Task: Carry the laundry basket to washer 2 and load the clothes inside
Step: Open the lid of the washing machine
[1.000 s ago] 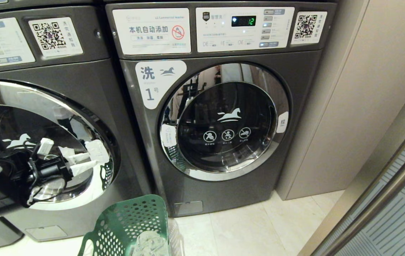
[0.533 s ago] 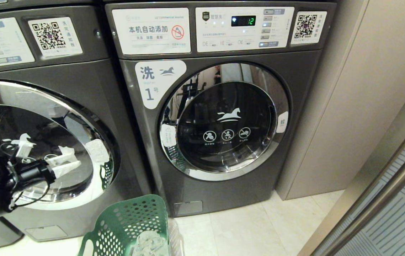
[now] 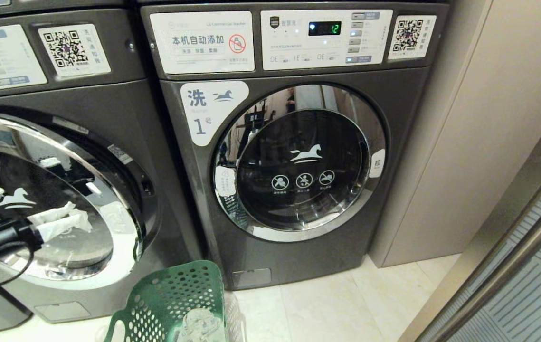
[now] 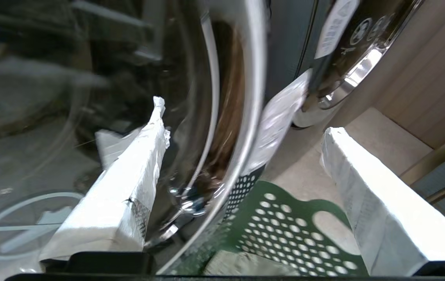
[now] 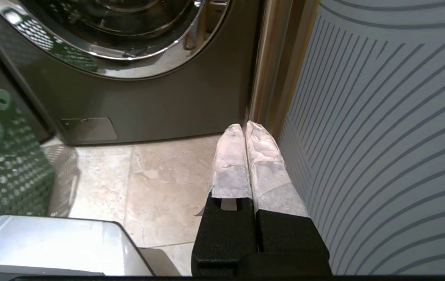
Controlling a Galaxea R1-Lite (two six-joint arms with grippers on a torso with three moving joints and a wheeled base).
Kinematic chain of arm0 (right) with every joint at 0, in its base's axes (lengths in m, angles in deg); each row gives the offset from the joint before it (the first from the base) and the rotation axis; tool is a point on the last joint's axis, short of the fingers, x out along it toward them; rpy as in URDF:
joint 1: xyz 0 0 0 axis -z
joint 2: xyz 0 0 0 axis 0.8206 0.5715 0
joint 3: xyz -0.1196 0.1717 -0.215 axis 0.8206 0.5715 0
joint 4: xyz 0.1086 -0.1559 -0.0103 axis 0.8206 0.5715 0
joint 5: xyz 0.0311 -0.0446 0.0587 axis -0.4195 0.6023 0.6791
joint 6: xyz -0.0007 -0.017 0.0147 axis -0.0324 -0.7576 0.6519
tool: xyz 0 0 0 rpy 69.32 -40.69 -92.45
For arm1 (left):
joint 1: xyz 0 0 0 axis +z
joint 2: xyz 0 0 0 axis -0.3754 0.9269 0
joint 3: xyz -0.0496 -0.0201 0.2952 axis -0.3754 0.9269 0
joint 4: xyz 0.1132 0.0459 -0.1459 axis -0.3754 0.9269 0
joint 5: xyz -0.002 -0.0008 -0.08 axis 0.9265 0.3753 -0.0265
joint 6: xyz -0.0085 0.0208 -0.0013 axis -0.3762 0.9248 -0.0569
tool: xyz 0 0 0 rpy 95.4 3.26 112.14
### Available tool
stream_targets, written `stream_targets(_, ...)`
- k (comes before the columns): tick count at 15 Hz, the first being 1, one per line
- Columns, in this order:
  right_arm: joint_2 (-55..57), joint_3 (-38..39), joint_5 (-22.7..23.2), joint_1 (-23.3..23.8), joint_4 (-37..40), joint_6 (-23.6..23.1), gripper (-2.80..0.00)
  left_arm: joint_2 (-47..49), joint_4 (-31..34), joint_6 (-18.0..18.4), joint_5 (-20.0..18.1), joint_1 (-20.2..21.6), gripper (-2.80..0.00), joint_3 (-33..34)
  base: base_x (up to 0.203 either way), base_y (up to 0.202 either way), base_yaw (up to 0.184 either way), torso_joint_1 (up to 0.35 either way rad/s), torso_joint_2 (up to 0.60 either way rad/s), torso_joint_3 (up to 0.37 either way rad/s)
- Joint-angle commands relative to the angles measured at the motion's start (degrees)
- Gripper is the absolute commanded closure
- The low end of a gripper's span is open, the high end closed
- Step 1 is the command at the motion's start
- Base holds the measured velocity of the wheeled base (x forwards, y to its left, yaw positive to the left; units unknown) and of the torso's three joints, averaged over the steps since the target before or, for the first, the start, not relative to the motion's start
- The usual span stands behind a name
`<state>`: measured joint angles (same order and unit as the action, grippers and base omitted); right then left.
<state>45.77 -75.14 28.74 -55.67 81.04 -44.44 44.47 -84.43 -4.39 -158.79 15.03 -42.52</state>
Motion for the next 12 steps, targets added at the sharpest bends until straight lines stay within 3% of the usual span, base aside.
stream_targets(1, 0.0, 0.0, 0.0, 0.0, 0.1, 0.0, 0.0, -11.4, 0.1, 0.1, 0.0, 2.7, -2.8, 9.7, 0.0, 0.0, 0.0, 0.0, 0.0, 0.0)
stream_targets(3, 0.0, 0.0, 0.0, 0.0, 0.1, 0.0, 0.0, -16.3, 0.7, 0.1, 3.4, 4.5, -2.8, 15.0, 0.0, 0.0, 0.0, 0.0, 0.0, 0.0)
stream_targets(8, 0.0, 0.0, 0.0, 0.1, 0.1, 0.0, 0.0, -21.2, 1.5, 0.2, 10.4, 6.6, -2.8, 19.4, 0.0, 0.0, 0.0, 0.0, 0.0, 0.0)
stream_targets(12, 0.1, 0.0, 0.0, 0.1, 0.1, 0.0, 0.0, -26.7, 2.0, 0.0, 22.5, 9.3, -2.8, 19.5, 0.0, 0.0, 0.0, 0.0, 0.0, 0.0)
